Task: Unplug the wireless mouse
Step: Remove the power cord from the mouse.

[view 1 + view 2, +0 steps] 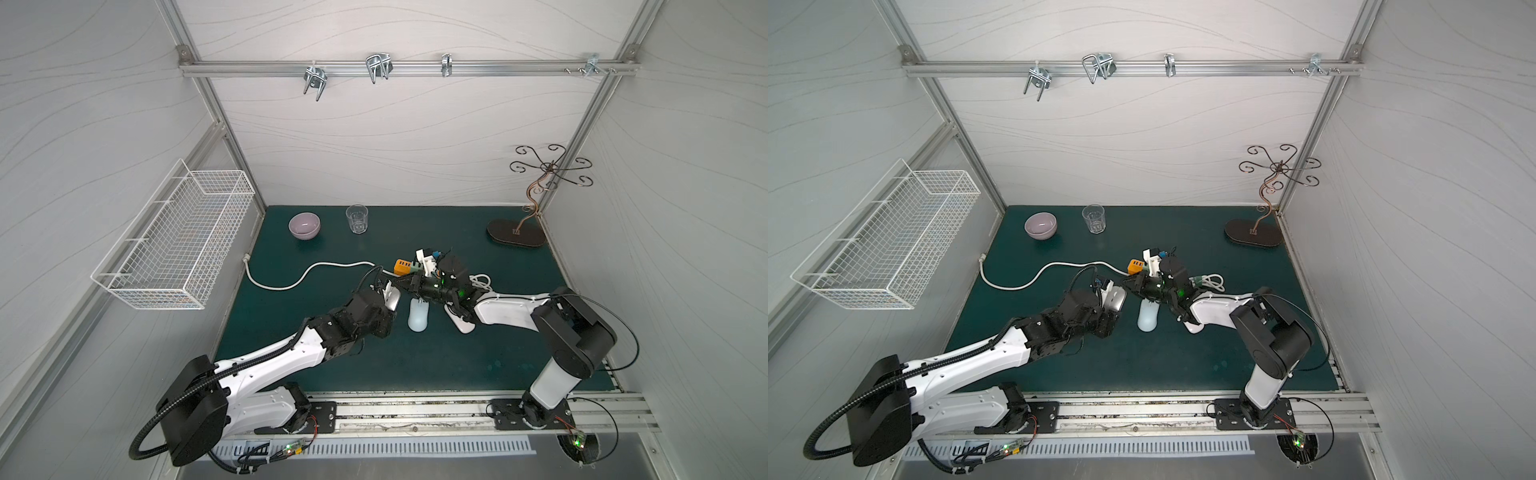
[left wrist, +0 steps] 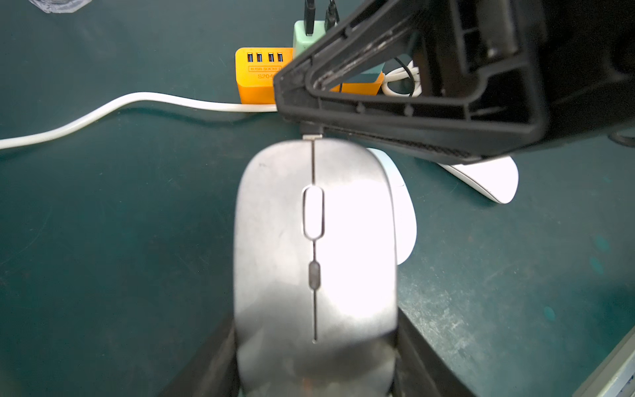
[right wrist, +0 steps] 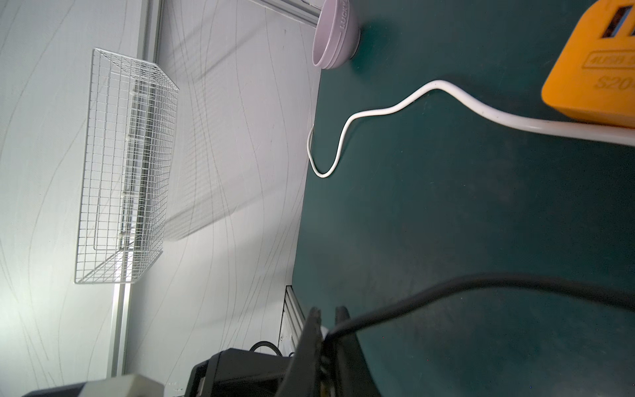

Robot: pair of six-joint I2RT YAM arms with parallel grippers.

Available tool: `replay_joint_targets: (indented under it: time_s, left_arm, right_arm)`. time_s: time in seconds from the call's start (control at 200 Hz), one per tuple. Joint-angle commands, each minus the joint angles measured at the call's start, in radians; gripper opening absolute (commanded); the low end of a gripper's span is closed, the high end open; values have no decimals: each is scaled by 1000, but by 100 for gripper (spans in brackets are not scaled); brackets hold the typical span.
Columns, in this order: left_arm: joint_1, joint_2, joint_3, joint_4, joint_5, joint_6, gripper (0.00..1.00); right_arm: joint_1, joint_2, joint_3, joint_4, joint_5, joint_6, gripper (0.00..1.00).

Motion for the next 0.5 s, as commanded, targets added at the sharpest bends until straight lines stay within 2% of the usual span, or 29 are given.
replay_joint_targets:
  time_s: [0.0, 0.155, 0.305, 0.495]
  left_arm:
    - [-12, 6, 14, -104, 52, -10, 24]
    - [-15, 15, 8, -137, 144, 60, 25]
    - [-57, 74, 32, -161, 200, 97, 24]
    - [-73, 120, 52, -176, 210, 92, 24]
  right_arm:
    - [-16, -5, 38, 90, 74, 12, 0]
    - [-19, 7, 78, 57, 51, -8, 0]
    - [-23, 19, 118, 11, 24, -38, 0]
    - [-31, 22, 142, -53, 10, -79, 0]
